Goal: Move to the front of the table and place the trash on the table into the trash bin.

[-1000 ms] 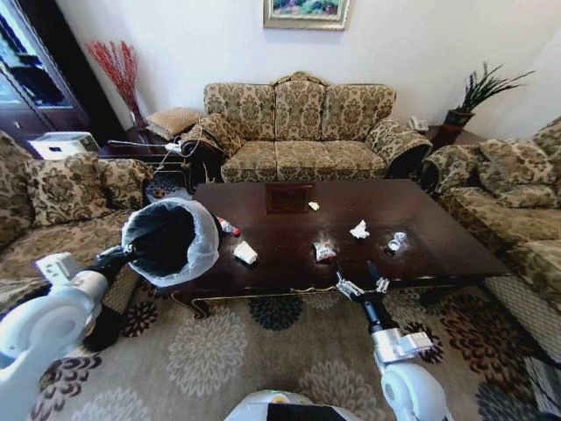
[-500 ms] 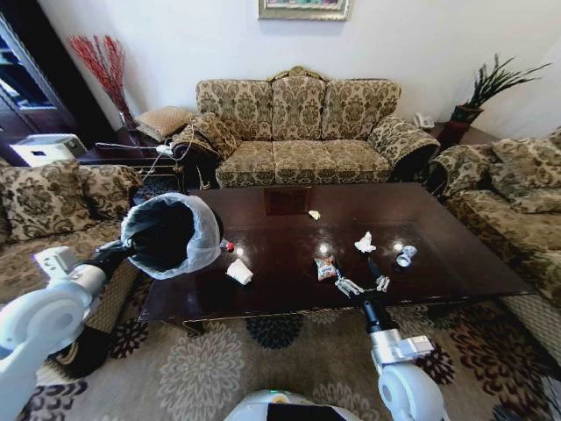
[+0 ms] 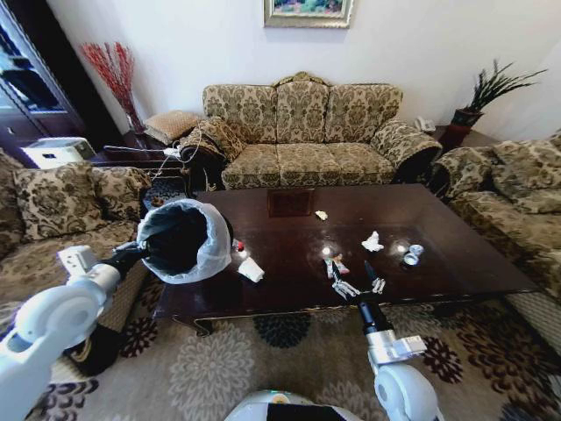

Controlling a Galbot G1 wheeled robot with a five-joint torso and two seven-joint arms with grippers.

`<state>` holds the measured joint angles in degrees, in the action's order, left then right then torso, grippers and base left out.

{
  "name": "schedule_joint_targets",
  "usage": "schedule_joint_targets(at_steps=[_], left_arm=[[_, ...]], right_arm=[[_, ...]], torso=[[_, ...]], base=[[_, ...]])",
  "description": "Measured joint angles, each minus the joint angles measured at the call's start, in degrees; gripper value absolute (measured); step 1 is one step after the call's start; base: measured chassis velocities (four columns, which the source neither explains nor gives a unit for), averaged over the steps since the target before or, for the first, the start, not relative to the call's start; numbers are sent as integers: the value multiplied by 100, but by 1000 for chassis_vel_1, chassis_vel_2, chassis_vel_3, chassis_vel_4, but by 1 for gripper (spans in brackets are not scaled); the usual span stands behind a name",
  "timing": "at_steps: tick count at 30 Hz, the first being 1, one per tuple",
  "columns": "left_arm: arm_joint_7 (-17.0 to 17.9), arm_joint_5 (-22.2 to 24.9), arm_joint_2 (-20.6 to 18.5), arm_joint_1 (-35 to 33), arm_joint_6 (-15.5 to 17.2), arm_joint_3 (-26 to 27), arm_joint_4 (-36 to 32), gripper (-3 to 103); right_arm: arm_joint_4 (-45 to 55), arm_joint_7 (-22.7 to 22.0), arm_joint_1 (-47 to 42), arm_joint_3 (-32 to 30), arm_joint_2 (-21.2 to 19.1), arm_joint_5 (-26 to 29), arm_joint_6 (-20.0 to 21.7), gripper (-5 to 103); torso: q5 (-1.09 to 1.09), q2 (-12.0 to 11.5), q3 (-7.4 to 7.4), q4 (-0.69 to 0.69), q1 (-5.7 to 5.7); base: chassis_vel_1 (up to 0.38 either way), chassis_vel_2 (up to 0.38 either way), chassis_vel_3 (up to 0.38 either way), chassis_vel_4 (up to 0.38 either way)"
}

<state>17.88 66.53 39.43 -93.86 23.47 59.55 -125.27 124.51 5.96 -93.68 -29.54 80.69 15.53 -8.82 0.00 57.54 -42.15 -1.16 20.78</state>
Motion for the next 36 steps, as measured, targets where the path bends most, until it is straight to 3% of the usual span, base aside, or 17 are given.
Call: schedule_joint_targets(at_steps=[8, 11, 16, 20, 24, 28, 36], left_arm=[[21, -29, -55, 53, -7, 65, 114, 0], [-15, -21, -313, 167, -23, 101, 320, 0], [2, 0, -504, 248, -40, -50, 378, 0], [23, -12, -476, 247, -39, -209, 265, 0], [45, -19, -530, 289, -34, -229, 270, 0], [42, -2, -743, 275, 6, -9, 410, 0], [84, 364, -1198, 110, 17, 408, 827, 0]], right_arm=[[-94, -220, 314, 183, -37, -47, 229, 100], [-298, -218, 646, 285, -118, -26, 663, 100], [-1217, -364, 1386, 694, -248, -102, 1196, 100], [-1833, 16, 1793, 1075, -372, -394, 1136, 100], [-2145, 193, 1971, 1515, -499, -577, 1335, 100], [-2585, 408, 2242, 1913, -462, -728, 1293, 100], [-3298, 262, 2779, 2308, -179, -1097, 981, 100]], torso=[[-5, 0, 1, -3, -4], [8, 0, 1, -1, -5], [2, -1, -1, 2, 2], [-6, -1, -1, -2, 1], [-1, 0, 1, -2, -4], [0, 0, 0, 1, -4], [-1, 0, 0, -1, -2]], base=[[99, 105, -73, -102], [-6, -27, 4, 2], [-57, -50, 16, 17], [0, 0, 0, 0], [0, 0, 0, 0], [0, 0, 0, 0], [0, 0, 0, 0]])
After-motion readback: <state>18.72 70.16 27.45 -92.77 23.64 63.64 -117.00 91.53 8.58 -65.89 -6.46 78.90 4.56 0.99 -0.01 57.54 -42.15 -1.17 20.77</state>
